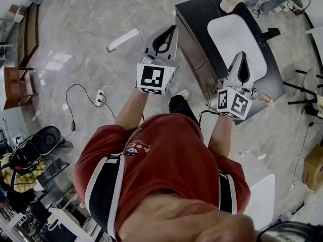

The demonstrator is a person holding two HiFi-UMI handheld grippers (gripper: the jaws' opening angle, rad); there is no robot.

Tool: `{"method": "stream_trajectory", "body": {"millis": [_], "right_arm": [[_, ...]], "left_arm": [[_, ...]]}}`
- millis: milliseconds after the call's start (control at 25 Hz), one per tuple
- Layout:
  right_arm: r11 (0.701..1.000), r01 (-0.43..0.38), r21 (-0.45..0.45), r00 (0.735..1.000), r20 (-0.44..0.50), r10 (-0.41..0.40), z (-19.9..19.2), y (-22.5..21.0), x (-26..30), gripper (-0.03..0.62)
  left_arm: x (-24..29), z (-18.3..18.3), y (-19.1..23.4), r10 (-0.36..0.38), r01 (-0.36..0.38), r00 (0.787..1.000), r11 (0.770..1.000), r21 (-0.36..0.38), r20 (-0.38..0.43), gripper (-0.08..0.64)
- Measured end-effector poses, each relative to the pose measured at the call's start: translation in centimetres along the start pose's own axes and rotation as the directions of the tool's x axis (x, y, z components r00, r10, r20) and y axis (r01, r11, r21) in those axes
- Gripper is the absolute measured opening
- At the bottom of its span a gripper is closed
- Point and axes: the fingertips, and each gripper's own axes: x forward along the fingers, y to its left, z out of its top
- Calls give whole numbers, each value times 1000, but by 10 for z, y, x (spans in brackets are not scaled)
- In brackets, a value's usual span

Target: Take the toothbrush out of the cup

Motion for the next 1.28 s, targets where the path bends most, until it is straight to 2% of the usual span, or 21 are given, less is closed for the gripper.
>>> {"method": "stream_trajectory", "body": {"millis": [240, 520, 880, 1280], "right_arm": [[990, 140, -8, 990, -10, -140, -9, -77, 11, 9], [966, 258, 30, 966, -7, -258, -19, -134, 10, 9], [944, 327, 37, 945, -13, -327, -21, -164, 6, 9], [917, 396, 45, 918, -43, -394, -42, -183, 32, 9]], "left_arm": [[70, -9, -45, -112, 112, 994, 994, 1, -18, 5], [134, -19, -100, -239, 241, 970, 970, 28, -46, 5], [173, -23, -134, -313, 315, 948, 949, 26, -51, 5], [230, -54, -135, -380, 383, 922, 923, 29, -77, 5]]}}
